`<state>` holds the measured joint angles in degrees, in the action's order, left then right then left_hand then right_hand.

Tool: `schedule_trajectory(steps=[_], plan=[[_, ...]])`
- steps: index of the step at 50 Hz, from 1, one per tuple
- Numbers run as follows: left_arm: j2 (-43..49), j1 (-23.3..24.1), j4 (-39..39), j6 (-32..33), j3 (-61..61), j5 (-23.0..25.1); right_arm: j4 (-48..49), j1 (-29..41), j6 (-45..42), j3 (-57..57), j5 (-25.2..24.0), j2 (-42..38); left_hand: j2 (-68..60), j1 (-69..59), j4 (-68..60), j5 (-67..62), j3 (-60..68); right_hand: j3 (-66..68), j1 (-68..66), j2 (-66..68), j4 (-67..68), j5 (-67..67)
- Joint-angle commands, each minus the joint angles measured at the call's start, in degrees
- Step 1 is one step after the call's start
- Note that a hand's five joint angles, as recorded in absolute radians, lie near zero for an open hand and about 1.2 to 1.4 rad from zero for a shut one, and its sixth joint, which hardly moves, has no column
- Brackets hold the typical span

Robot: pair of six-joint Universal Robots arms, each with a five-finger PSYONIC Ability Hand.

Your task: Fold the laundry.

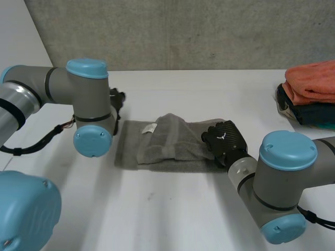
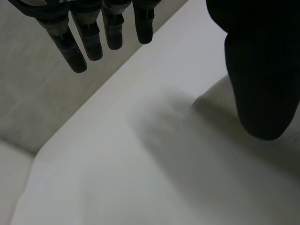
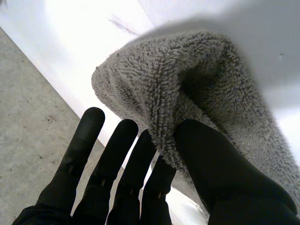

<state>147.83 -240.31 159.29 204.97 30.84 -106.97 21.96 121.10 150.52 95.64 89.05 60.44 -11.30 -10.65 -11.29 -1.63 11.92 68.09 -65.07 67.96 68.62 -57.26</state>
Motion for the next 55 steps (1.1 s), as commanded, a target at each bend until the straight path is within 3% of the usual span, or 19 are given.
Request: schedule_trajectory(steps=[1,9,15,21,27,36,39,42,47,49,51,52,54,55], plan=[[-6.9,5.7,5.9,-0.7,7.8,4.0,-0.1,0.2,0.0,0.0,0.2,0.1,1.3,0.6,1.3,1.6,-1.9,11.9,-14.9,12.0,11.4,-12.7],[-6.2,9.4,8.5,-0.6,8.1,10.3,-0.1,-0.1,-0.1,0.0,0.7,0.3,1.3,0.6,1.3,1.6,-1.9,11.9,-14.9,12.0,11.4,-12.7],[-3.5,9.4,6.2,-0.5,7.7,8.2,-0.3,-1.1,-0.8,-0.1,1.6,0.1,1.3,0.6,1.3,1.6,-1.9,11.9,-14.9,12.0,11.4,-12.7],[-6.7,5.7,5.2,-1.3,9.6,3.9,-0.8,-5.7,-7.1,-0.1,4.0,-0.1,1.3,0.6,1.3,1.6,-1.9,11.9,-14.9,12.0,11.4,-12.7],[-12.5,1.1,5.2,-2.4,14.8,6.6,1.8,-7.8,-14.8,-1.8,4.1,0.3,1.3,0.6,1.3,1.6,-1.9,11.9,-14.9,12.0,11.4,-12.7],[-19.0,-4.5,4.9,-3.8,20.5,10.3,12.9,4.7,-18.0,-7.7,3.2,0.0,1.3,0.6,1.3,1.6,-1.9,11.9,-14.9,12.0,11.4,-12.7],[-21.4,-6.0,4.9,-4.5,22.8,10.2,18.1,10.6,-18.8,-9.0,0.9,-1.3,1.3,0.6,1.3,1.6,-1.9,11.9,-14.9,12.0,11.4,-12.7],[-24.2,-8.0,4.9,-5.3,25.0,10.5,22.3,15.7,-19.2,-10.4,-5.0,-5.0,1.3,0.6,1.3,1.6,-1.9,11.9,-14.9,12.0,11.4,-12.7],[-27.9,-11.3,4.9,-6.1,28.1,11.6,25.6,21.2,-20.3,-14.9,-18.4,-14.1,1.3,0.6,1.3,1.6,-1.9,11.9,-14.9,12.0,11.4,-12.7],[-28.6,-12.1,4.9,-6.3,29.2,12.1,25.4,21.8,-20.5,-17.1,-20.2,-16.7,1.3,0.6,1.3,1.6,-1.9,11.9,-14.9,12.0,11.4,-12.7],[-29.3,-13.2,5.0,-6.3,30.3,13.1,24.3,22.3,-21.2,-20.3,-18.8,-19.9,1.3,0.6,1.3,1.6,-1.9,11.9,-14.9,12.0,11.4,-12.7],[-29.4,-13.5,5.0,-6.3,30.7,13.5,23.7,22.3,-21.6,-21.2,-17.4,-20.7,1.3,0.6,1.3,1.6,-1.9,1.1,-4.1,1.2,0.5,-1.9],[-29.6,-14.0,5.0,-6.2,31.0,14.0,22.3,22.0,-21.7,-22.3,-14.0,-21.2,1.3,0.6,1.3,1.6,-1.9,-33.5,30.5,-33.4,-34.1,32.7],[-29.4,-14.5,5.0,-6.2,31.2,14.3,20.7,21.7,-20.9,-22.9,-9.6,-20.6,1.3,0.6,1.3,1.6,-1.9,-51.7,48.7,-51.6,-52.2,50.9]])
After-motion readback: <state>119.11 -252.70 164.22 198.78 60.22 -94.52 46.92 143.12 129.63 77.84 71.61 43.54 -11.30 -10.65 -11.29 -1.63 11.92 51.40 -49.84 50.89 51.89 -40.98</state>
